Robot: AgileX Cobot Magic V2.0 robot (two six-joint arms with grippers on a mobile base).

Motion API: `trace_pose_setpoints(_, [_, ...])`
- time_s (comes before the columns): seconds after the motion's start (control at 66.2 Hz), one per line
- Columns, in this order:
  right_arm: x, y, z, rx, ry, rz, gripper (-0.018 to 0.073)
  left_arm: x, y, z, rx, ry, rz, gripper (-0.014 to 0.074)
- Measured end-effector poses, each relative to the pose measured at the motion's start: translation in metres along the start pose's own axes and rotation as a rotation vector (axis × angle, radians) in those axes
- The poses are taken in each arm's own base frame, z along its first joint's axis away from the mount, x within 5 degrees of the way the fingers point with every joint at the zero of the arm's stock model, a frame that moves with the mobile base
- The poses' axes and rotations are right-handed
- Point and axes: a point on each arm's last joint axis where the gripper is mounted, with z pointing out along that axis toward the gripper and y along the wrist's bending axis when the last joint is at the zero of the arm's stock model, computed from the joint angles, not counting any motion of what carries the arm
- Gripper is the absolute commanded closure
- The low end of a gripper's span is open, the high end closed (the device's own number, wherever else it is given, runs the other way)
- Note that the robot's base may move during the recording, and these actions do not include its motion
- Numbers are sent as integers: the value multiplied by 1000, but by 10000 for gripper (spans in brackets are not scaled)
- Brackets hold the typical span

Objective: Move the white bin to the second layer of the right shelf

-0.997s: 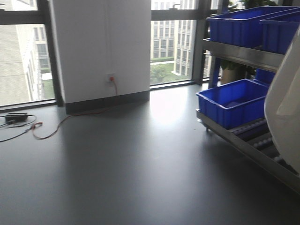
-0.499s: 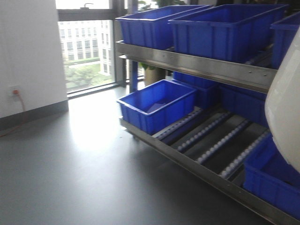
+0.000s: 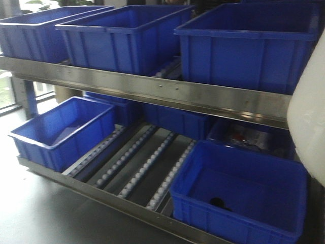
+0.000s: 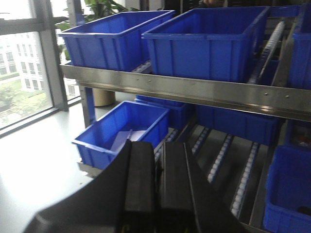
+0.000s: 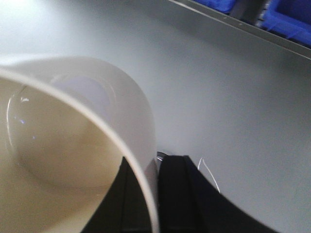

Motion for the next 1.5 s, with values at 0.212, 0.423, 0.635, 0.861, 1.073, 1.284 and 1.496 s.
trace_pose_setpoints(0.212, [0,0,0,0,0,0,490,0,0,0,0,0,0,512])
trace_pose_setpoints(0.423, [0,0,0,0,0,0,490,0,0,0,0,0,0,512])
trace_pose_setpoints(0.635, [0,0,0,-1,-1,0,490,0,0,0,0,0,0,512])
trace_pose_setpoints(0.861, [0,0,-1,-2,-4,0,490,0,0,0,0,0,0,512])
trace_pose_setpoints(1.073, [1,0,-1,-1,-2,0,490,0,0,0,0,0,0,512])
trace_pose_setpoints(1.284, [1,0,-1,-1,-2,0,490,0,0,0,0,0,0,512])
trace_pose_setpoints(1.496, [1,0,-1,-1,-2,0,490,0,0,0,0,0,0,512])
